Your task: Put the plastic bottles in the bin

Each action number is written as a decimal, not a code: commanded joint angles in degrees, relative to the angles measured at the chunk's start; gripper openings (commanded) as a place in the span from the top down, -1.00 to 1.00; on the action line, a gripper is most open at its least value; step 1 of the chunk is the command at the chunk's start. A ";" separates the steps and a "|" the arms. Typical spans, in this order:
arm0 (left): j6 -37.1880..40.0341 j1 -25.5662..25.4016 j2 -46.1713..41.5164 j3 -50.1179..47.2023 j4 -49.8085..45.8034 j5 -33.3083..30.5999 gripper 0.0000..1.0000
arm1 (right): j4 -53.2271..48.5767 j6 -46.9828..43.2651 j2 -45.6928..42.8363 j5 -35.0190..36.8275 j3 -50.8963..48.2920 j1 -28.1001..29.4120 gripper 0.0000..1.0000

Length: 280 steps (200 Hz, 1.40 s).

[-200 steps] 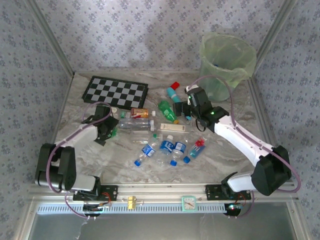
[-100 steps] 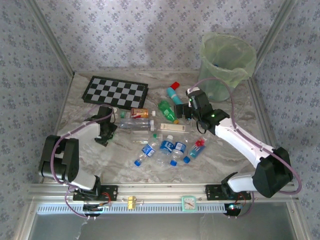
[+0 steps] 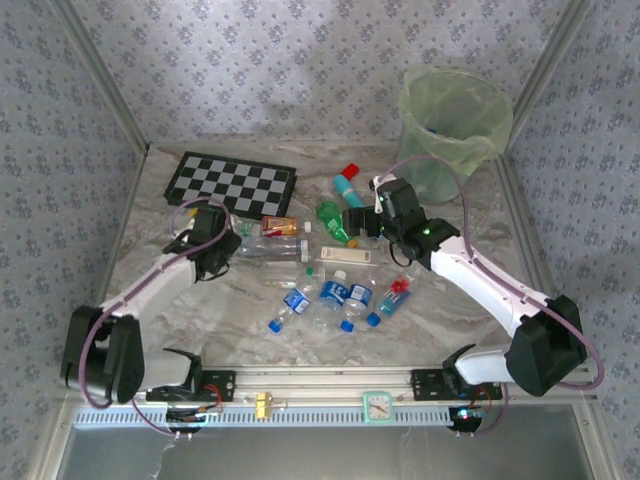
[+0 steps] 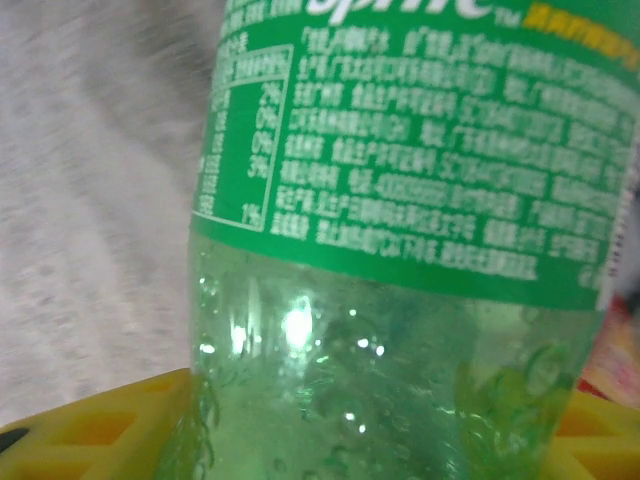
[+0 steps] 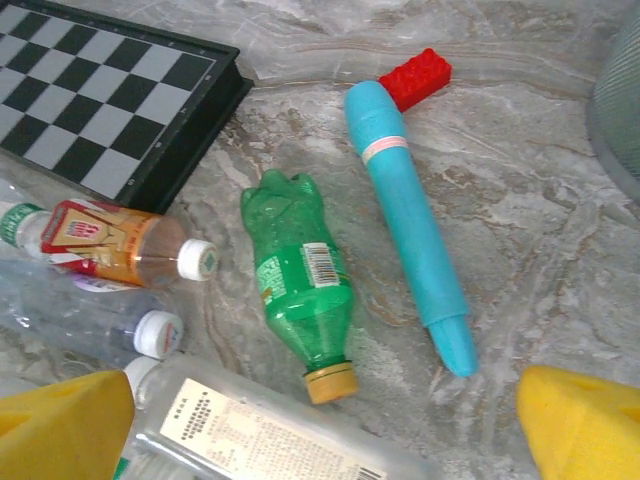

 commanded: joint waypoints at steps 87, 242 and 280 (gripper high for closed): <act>28.76 -16.15 -11.14 -6.63 26.01 13.69 -0.03 | 20.58 8.17 -0.37 -24.09 -4.12 3.71 -1.00; 32.03 -22.21 -6.25 -7.85 36.25 24.71 -0.03 | 35.09 13.31 11.52 -32.59 -2.54 7.03 -0.77; 31.22 -22.59 -6.59 -8.46 36.83 25.09 -0.05 | 36.20 14.14 13.19 -33.84 -1.47 6.89 -0.58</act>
